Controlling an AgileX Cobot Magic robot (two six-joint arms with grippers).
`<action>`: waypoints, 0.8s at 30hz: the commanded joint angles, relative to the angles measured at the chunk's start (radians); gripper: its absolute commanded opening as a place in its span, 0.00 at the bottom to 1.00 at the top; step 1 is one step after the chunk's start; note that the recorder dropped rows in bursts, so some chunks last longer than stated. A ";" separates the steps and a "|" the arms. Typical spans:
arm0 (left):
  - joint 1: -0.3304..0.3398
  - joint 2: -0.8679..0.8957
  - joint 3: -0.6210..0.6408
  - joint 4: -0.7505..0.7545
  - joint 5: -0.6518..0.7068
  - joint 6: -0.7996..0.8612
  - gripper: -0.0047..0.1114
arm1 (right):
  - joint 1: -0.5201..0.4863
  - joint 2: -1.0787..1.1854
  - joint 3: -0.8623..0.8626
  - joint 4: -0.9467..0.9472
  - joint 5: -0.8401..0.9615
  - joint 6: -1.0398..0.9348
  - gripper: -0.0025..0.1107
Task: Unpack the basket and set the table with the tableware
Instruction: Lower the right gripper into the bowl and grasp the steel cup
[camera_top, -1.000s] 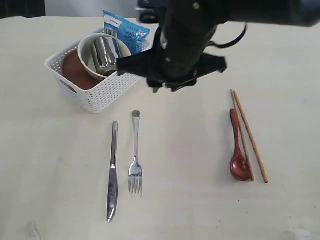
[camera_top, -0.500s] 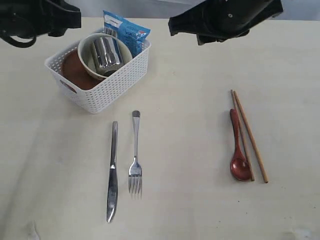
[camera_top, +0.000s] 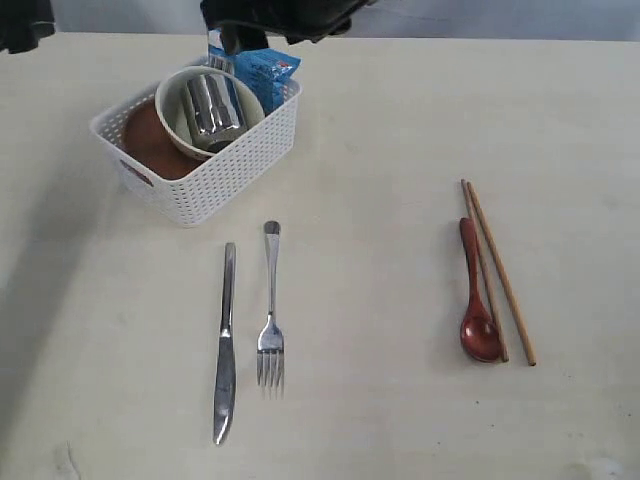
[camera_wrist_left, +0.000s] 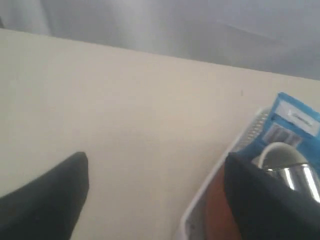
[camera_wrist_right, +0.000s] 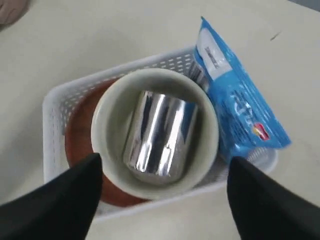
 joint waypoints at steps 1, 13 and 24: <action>0.062 -0.002 -0.002 -0.004 0.037 -0.015 0.65 | -0.007 0.202 -0.243 0.041 0.145 -0.033 0.65; 0.062 -0.002 -0.002 -0.002 0.034 -0.015 0.65 | -0.005 0.440 -0.520 0.057 0.291 -0.004 0.71; 0.062 -0.002 -0.002 -0.002 0.034 -0.015 0.65 | -0.005 0.458 -0.520 0.128 0.263 -0.015 0.70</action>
